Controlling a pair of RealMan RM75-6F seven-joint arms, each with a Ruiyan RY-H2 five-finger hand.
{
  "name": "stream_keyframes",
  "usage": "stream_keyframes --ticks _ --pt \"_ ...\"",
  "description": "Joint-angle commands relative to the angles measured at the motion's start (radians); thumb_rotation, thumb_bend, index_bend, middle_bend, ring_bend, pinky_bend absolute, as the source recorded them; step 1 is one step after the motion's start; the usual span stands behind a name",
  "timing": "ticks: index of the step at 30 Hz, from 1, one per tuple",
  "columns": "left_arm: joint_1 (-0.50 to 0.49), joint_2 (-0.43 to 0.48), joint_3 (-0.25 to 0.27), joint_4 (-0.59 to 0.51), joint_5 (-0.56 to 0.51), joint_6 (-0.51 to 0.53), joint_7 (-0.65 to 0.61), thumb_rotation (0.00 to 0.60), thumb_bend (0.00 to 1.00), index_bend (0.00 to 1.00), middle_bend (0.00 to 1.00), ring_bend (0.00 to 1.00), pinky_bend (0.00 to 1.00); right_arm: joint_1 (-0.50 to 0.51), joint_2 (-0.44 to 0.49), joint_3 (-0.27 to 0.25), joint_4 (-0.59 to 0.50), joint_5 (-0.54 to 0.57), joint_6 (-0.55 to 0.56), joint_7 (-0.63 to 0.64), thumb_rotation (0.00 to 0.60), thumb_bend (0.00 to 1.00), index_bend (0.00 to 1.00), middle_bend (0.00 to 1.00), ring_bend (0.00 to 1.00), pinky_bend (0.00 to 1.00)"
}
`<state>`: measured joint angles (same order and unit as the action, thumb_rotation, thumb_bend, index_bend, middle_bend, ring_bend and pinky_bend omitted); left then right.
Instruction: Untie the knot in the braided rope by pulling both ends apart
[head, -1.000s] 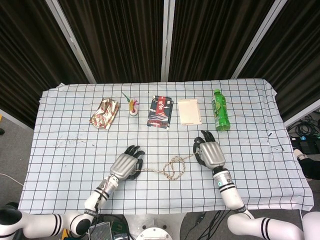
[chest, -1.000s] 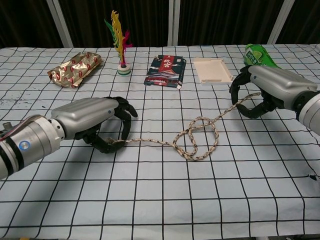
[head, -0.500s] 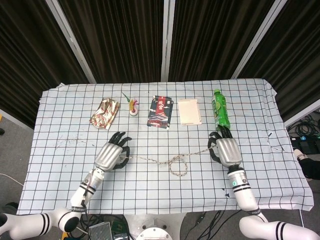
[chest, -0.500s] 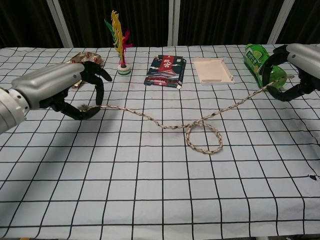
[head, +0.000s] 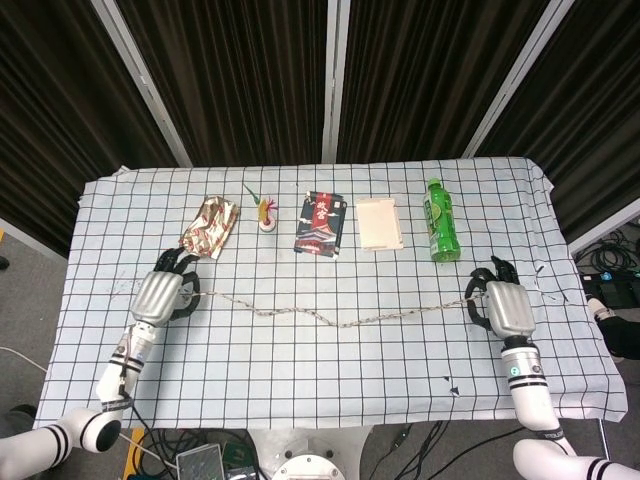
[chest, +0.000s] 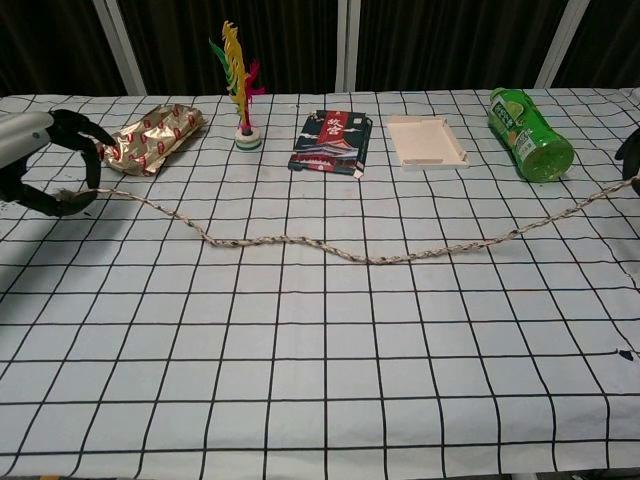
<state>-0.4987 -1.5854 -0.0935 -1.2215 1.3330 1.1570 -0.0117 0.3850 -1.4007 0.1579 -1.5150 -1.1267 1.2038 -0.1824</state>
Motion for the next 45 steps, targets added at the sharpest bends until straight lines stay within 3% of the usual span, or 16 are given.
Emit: stream_keyframes --ticks 1,24,27,32,36,40,45 --pt "0.019 0.002 0.010 0.025 -0.005 -0.004 -0.027 0.600 0.41 0.60 0.16 0.00 0.00 -0.015 0.004 -0.009 0.025 0.004 -0.006 0.021 0.600 0.60 0.70 0.28 0.01 0.00" --pt "0.040 -0.072 0.027 0.158 0.040 -0.022 -0.085 0.600 0.41 0.59 0.16 0.00 0.00 -0.043 -0.098 -0.033 0.193 -0.051 -0.041 0.103 0.600 0.60 0.69 0.27 0.01 0.00" --pt "0.039 -0.071 0.031 0.158 0.044 -0.032 -0.080 0.600 0.41 0.53 0.16 0.00 0.00 -0.044 -0.102 -0.039 0.200 -0.059 -0.052 0.109 0.600 0.55 0.61 0.25 0.00 0.00" --pt "0.040 -0.068 0.031 0.146 0.044 -0.040 -0.074 0.600 0.39 0.35 0.15 0.00 0.00 -0.047 -0.107 -0.046 0.204 -0.073 -0.056 0.107 0.600 0.38 0.38 0.20 0.00 0.00" --pt "0.044 -0.053 0.030 0.119 0.047 -0.035 -0.067 0.600 0.35 0.24 0.13 0.00 0.00 -0.055 -0.098 -0.047 0.184 -0.087 -0.042 0.104 0.600 0.29 0.26 0.18 0.00 0.00" --pt "0.056 -0.033 0.025 0.091 0.060 0.003 -0.059 0.600 0.29 0.20 0.12 0.00 0.00 -0.072 -0.072 -0.042 0.146 -0.121 0.007 0.120 0.600 0.28 0.22 0.18 0.00 0.00" --pt "0.099 0.066 -0.005 -0.015 0.063 0.104 -0.065 0.600 0.24 0.20 0.12 0.00 0.00 -0.114 0.009 -0.031 0.065 -0.187 0.118 0.158 0.600 0.29 0.22 0.18 0.00 0.00"
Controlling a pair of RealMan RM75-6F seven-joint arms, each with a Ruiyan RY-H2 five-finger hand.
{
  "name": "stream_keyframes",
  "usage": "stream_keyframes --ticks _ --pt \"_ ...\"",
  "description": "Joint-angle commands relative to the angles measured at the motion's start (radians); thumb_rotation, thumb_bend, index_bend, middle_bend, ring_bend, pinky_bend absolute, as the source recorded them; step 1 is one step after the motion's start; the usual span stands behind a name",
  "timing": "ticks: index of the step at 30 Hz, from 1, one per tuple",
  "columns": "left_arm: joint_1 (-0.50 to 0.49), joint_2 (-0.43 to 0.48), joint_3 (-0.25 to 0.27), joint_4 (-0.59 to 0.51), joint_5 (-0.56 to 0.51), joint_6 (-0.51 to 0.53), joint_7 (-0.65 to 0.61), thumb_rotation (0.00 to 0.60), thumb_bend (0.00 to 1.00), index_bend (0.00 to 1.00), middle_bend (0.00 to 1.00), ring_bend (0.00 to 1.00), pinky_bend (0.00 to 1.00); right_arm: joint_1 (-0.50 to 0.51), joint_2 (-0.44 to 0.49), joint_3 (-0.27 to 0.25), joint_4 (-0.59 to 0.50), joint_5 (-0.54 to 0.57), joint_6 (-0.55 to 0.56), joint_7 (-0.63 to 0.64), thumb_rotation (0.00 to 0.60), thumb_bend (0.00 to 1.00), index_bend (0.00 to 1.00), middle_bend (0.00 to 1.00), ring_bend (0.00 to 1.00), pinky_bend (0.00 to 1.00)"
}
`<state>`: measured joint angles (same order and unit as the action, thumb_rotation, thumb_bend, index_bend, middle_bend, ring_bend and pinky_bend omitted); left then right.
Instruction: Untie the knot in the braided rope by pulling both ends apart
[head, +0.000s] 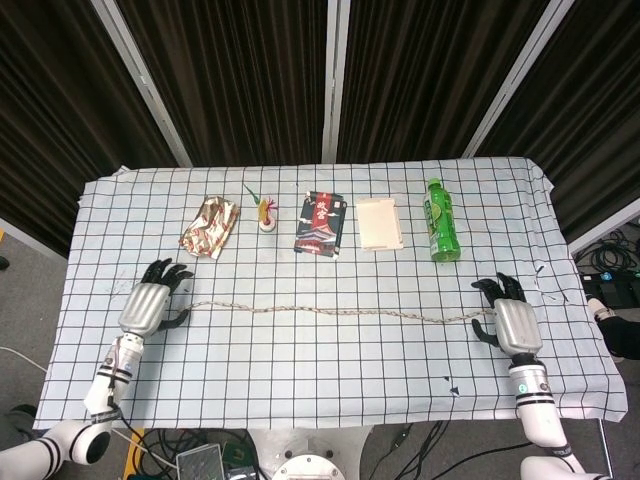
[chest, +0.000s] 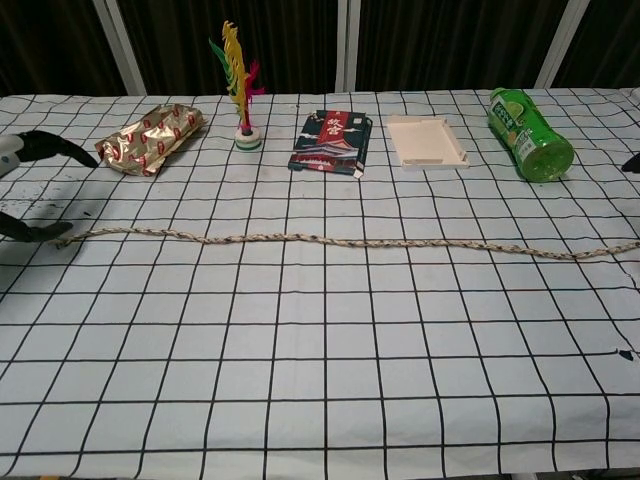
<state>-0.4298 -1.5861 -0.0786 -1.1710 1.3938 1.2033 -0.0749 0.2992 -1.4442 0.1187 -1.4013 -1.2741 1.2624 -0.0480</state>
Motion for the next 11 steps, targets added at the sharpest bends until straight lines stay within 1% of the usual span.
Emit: stream_keyframes --ticks 1,3,6,9,11 --pt "0.039 0.094 -0.022 -0.087 0.005 0.073 -0.004 0.600 0.23 0.20 0.12 0.00 0.00 -0.035 0.074 0.008 -0.064 -0.052 0.074 0.032 0.600 0.29 0.22 0.18 0.00 0.00" --pt "0.068 0.154 -0.028 -0.130 0.006 0.119 -0.017 0.600 0.22 0.21 0.13 0.00 0.00 -0.048 0.139 0.000 -0.099 -0.090 0.092 0.073 0.600 0.30 0.22 0.19 0.00 0.00" --pt "0.113 0.228 -0.015 -0.160 0.036 0.189 -0.040 0.600 0.22 0.23 0.14 0.00 0.00 -0.074 0.236 -0.018 -0.142 -0.136 0.116 0.128 0.600 0.30 0.22 0.18 0.00 0.00" --pt "0.165 0.293 0.006 -0.214 0.031 0.231 0.001 0.600 0.21 0.23 0.14 0.00 0.00 -0.120 0.282 -0.028 -0.165 -0.157 0.188 0.111 0.600 0.30 0.22 0.18 0.00 0.00" --pt "0.198 0.328 0.023 -0.257 0.022 0.248 0.019 0.600 0.21 0.23 0.14 0.00 0.00 -0.151 0.292 -0.037 -0.178 -0.164 0.228 0.114 0.600 0.30 0.22 0.18 0.00 0.00"
